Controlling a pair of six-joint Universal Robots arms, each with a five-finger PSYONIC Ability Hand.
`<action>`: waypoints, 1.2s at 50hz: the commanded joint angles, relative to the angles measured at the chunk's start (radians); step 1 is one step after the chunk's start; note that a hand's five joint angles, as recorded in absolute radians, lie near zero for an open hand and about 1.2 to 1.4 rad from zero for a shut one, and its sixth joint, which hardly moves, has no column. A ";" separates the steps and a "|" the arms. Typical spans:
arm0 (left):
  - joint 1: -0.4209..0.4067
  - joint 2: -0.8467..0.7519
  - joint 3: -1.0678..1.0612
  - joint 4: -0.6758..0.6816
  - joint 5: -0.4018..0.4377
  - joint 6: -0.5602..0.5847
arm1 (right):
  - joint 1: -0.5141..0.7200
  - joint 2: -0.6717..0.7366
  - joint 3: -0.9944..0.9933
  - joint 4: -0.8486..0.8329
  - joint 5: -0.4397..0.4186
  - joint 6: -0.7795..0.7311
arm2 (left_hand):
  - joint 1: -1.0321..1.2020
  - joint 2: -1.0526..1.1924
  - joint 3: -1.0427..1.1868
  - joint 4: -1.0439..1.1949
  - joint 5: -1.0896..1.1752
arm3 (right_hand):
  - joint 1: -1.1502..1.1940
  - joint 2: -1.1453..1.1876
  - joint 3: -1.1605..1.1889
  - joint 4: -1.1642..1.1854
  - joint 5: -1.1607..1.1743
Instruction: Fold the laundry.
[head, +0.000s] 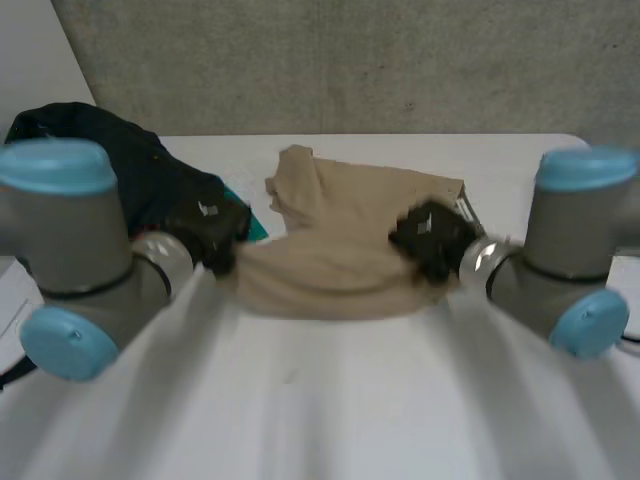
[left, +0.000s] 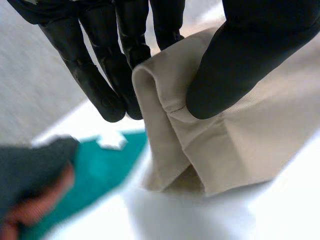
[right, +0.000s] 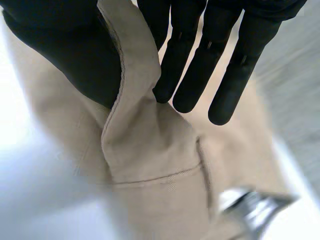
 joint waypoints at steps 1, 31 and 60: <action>0.003 -0.043 -0.005 -0.016 -0.011 0.062 | -0.001 0.038 0.037 -0.048 0.091 0.091 | 0.224 0.165 0.175 0.170 0.188 | -0.259 -0.328 -0.341 -0.352 -0.323; -0.055 0.114 -0.220 0.003 -0.059 0.077 | -0.140 -0.347 0.323 0.039 0.082 0.143 | -0.257 -0.316 -0.307 -0.312 -0.294 | -0.310 -0.379 -0.392 -0.404 -0.374; -0.075 -0.088 -0.087 0.035 -0.128 0.126 | -0.097 -0.060 0.213 -0.171 0.021 0.238 | -0.372 -0.431 -0.421 -0.427 -0.409 | -0.675 -0.743 -0.757 -0.768 -0.739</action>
